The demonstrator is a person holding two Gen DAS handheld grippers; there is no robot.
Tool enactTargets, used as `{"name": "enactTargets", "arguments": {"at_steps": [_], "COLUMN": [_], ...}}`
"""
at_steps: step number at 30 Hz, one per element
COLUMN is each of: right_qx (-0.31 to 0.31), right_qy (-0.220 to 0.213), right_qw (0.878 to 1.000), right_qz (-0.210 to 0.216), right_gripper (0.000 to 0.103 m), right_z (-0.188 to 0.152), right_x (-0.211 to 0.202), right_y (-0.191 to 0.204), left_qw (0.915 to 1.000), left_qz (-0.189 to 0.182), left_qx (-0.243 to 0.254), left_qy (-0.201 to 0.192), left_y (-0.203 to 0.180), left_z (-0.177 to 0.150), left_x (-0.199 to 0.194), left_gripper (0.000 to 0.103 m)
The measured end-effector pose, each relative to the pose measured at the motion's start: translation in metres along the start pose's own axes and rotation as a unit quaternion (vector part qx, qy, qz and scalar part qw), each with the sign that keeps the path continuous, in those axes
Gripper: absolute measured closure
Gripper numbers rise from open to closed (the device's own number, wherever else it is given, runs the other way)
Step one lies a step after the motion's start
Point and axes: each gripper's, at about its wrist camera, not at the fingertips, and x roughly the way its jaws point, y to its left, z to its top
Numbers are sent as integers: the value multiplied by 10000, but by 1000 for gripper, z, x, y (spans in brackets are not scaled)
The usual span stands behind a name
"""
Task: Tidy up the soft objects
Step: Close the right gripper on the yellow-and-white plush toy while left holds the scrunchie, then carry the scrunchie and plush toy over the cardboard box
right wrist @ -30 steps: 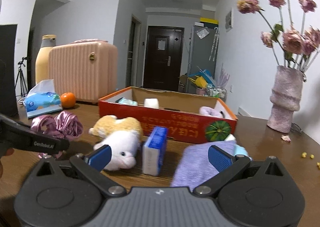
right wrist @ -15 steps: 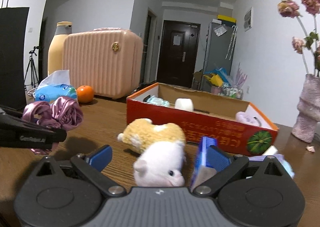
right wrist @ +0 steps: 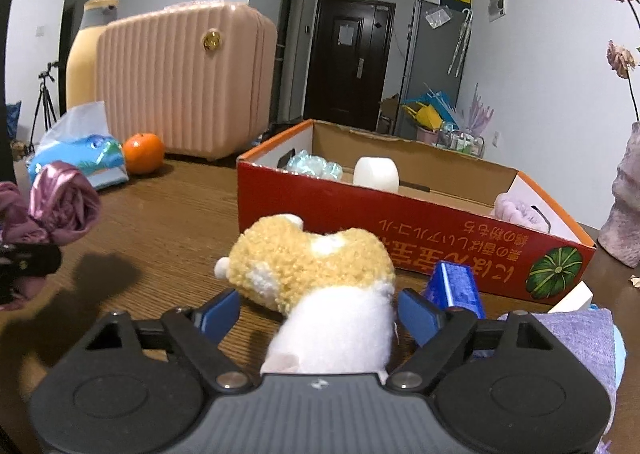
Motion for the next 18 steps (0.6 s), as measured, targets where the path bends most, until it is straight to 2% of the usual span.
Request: {"name": "enactTargets", "arguments": {"at_steps": [4,6,10,18], "right_qx": [-7,-63,-67,99], "right_qy": [175,149,85,-171], "right_qw": [9998,9999,9999,9996], "right_qz": [10,3,110,222], "right_gripper": [34,47,52,53], "right_z": [3,3,3,6], "right_x": [11,11,9,-4], "right_y": [0,1,1,-5], "left_qw": [10000,10000,10000,9999], "left_qz": [-10,-1,23,101], "left_qx": [51,50,40,38], "left_qy": [-20,-16,-12,-82], "left_y": [-3,-3,-2,-4], "left_z": [0,-1,-1,-1], "left_x": [-1,0,1,0], "left_gripper": [66,66,66,66]}}
